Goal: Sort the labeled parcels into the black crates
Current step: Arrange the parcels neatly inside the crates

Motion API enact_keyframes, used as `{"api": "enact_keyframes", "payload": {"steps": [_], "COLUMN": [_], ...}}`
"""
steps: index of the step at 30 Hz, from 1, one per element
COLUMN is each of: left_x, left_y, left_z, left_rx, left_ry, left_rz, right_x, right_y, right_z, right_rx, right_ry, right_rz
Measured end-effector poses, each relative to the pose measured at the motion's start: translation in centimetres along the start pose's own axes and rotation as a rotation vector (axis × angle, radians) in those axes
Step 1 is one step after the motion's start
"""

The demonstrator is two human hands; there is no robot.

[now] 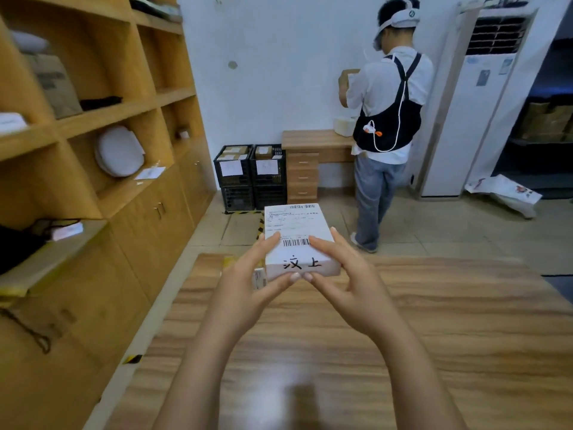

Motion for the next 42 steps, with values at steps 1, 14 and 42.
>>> {"api": "enact_keyframes", "payload": {"steps": [1,14,42], "left_x": [0.6,-2.5,-31.5], "left_y": [-0.5,-10.4,-52.2], "left_z": [0.3,3.6,9.1], "left_rx": [-0.012,-0.034,-0.54], "left_ry": [-0.006,0.409,0.936], "left_rz": [0.024,0.439,1.034], "right_x": [-0.5,3.6,34.8], "right_y": [-0.2,-2.1,-27.6], "right_z": [0.1,-4.3,-40.0], "right_rx": [-0.013,-0.342,-0.794], "right_ry": [0.005,0.134,0.613], "right_rz": [-0.021,-0.122,-0.645]}}
Point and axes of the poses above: each hand's wrist, its own y-axis towards the middle knuckle, its own x-axis out of the palm, z = x × y, the point moved 2 cm from there along y, towards the middle knuckle, and after that the axes turned 2 degrees about x, right-handed, at the moved point
